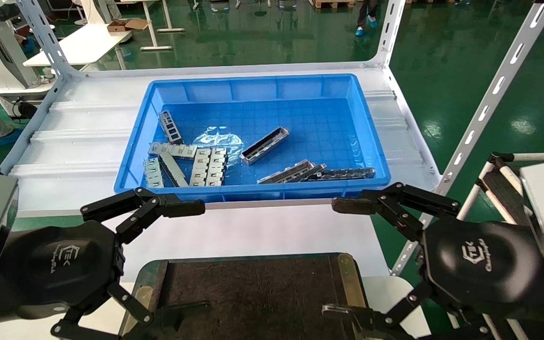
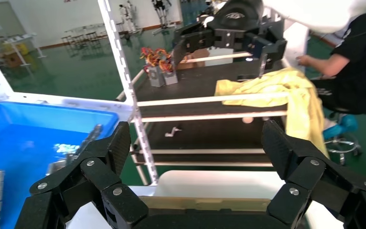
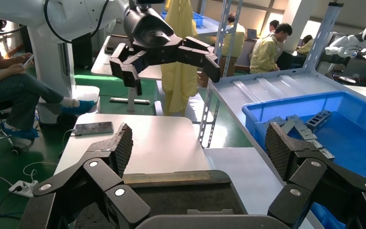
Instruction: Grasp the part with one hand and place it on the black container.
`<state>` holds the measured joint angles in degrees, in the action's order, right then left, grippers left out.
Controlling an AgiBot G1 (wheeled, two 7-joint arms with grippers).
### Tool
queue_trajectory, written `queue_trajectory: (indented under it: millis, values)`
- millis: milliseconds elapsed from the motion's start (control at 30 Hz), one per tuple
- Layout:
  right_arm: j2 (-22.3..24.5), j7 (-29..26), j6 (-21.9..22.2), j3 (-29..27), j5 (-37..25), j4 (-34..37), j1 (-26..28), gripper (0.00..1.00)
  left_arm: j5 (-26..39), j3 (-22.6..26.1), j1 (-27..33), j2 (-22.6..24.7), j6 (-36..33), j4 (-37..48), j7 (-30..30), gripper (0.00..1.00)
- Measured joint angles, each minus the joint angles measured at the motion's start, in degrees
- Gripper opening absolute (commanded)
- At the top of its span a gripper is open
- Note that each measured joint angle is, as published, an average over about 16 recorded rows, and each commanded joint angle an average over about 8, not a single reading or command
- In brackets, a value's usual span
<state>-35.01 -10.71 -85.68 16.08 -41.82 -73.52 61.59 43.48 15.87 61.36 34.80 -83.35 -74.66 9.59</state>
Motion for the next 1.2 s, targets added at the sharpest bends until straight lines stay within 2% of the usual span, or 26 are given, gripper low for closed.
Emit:
queue_trajectory:
  millis: [267,533,900,1200]
  values:
    - [0.01,0.02,0.01,0.04,0.02,0.01,0.01,1.00,3.72,0.53,0.58,1.34,3.88,0.29,-1.47,1.00]
    - [0.03,0.04,0.02,0.07,0.05,0.01,0.02,1.00,10.40,2.70,4.16,5.16,8.92,3.98,-2.69,1.00]
    - [0.04,0.06,0.04,0.12,0.08,0.01,0.03,1.00,21.24,7.07,12.45,14.45,17.11,14.32,-5.14,1.00]
    - [0.06,0.08,0.06,0.16,0.10,0.01,0.04,1.00,28.01,10.13,19.69,23.73,23.32,28.02,-9.17,1.00]
